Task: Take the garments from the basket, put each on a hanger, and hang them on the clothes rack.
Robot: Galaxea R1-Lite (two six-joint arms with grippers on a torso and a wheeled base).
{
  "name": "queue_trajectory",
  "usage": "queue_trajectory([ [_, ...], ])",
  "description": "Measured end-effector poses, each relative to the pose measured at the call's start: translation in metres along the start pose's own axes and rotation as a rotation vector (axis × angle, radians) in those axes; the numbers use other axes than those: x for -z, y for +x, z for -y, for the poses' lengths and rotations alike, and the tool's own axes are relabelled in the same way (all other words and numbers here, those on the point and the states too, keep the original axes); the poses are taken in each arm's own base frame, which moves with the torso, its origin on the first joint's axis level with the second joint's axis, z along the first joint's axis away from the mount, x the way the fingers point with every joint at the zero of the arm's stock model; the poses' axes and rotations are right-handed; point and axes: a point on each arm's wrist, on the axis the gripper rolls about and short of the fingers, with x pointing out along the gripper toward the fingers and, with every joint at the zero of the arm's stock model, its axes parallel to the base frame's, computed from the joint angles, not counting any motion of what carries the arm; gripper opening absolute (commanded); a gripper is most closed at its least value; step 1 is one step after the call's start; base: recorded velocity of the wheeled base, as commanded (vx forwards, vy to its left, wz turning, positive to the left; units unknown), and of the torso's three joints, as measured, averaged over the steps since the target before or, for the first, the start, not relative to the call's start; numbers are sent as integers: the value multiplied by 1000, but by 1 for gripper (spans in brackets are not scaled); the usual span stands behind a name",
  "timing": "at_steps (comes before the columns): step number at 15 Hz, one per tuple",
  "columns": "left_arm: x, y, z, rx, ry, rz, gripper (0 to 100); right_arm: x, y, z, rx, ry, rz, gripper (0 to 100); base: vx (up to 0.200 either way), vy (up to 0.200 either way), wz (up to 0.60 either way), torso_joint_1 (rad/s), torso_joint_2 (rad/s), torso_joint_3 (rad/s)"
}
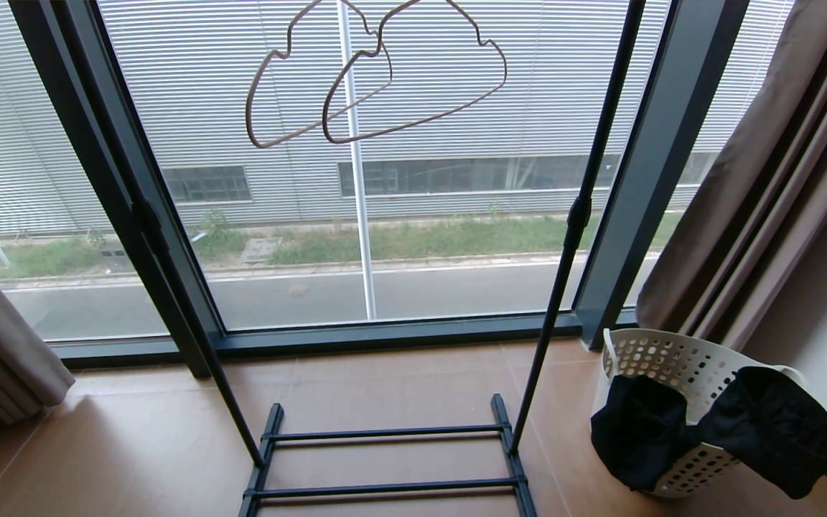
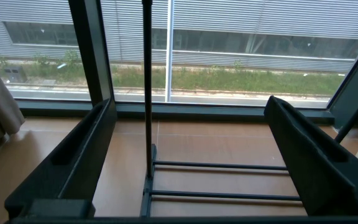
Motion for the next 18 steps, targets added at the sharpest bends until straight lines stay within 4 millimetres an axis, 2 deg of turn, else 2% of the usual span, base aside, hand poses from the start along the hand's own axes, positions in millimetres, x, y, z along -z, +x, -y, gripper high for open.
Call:
queue_trajectory([
  [18, 0, 0, 0, 0, 0, 0, 100, 0, 0, 0, -3, -11, 0, 100, 0, 0, 0, 0, 0, 0],
])
